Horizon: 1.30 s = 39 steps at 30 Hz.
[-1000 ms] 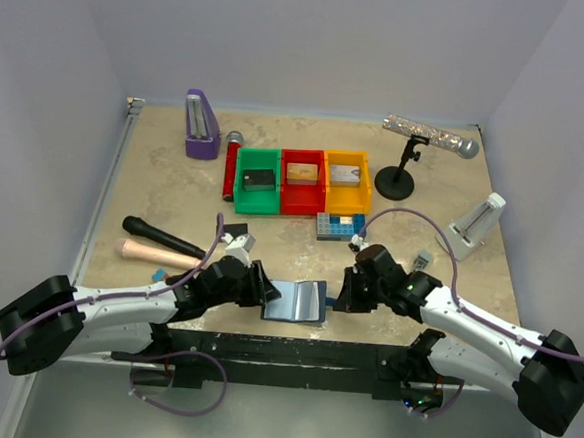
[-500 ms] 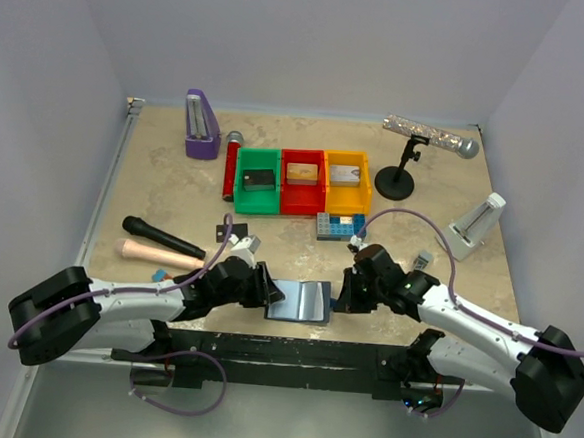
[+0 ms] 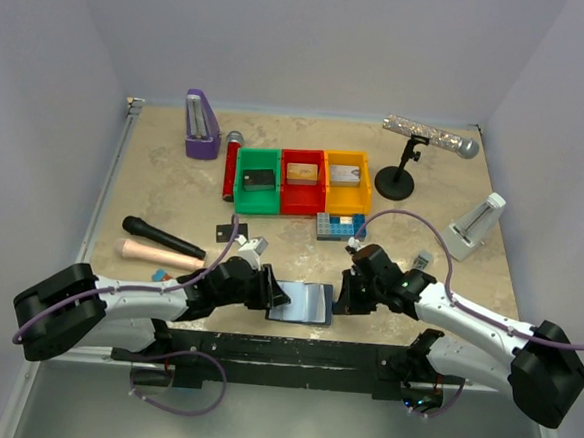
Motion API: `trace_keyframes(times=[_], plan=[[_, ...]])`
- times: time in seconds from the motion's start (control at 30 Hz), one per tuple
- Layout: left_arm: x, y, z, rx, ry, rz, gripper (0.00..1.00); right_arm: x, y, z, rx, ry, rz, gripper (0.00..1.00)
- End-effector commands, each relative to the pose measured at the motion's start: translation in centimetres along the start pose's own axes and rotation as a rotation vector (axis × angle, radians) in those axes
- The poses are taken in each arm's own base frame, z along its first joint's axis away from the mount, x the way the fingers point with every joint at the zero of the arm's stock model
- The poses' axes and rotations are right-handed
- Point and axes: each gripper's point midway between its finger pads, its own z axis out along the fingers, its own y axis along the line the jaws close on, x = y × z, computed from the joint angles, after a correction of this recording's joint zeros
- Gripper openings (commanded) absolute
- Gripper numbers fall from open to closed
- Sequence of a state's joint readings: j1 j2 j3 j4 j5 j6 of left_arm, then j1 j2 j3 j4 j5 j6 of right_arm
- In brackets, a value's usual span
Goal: Take the credit cards out of the card holder
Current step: Remove the credit card from the card holder.
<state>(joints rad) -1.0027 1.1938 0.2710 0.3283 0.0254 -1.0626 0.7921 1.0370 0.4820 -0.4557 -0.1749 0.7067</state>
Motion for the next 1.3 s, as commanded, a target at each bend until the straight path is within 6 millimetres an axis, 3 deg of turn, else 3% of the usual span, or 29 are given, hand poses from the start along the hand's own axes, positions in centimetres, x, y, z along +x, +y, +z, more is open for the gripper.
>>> trace_keyframes(times=[0.0,0.77,1.2,1.27], plan=[[-1.3,-4.0,0.1,0.127,-0.025,0.043,0.41,-1.0,1.5,-0.4,-0.048,-0.025,-0.027,0.00],[-1.8,-3.4,0.0,0.062,-0.035,0.067,0.40,-1.1,1.3,-0.7,-0.038,-0.030,-0.036,0.00],[-2.6,1.2,-1.5,-0.168,-0.091,0.070,0.39,-1.1,-0.9,-1.8,0.072,-0.060,-0.050,0.00],[-2.9,1.3,-1.8,-0.175,-0.103,0.074,0.39,-1.3,-1.1,-2.1,0.090,-0.068,-0.054,0.04]])
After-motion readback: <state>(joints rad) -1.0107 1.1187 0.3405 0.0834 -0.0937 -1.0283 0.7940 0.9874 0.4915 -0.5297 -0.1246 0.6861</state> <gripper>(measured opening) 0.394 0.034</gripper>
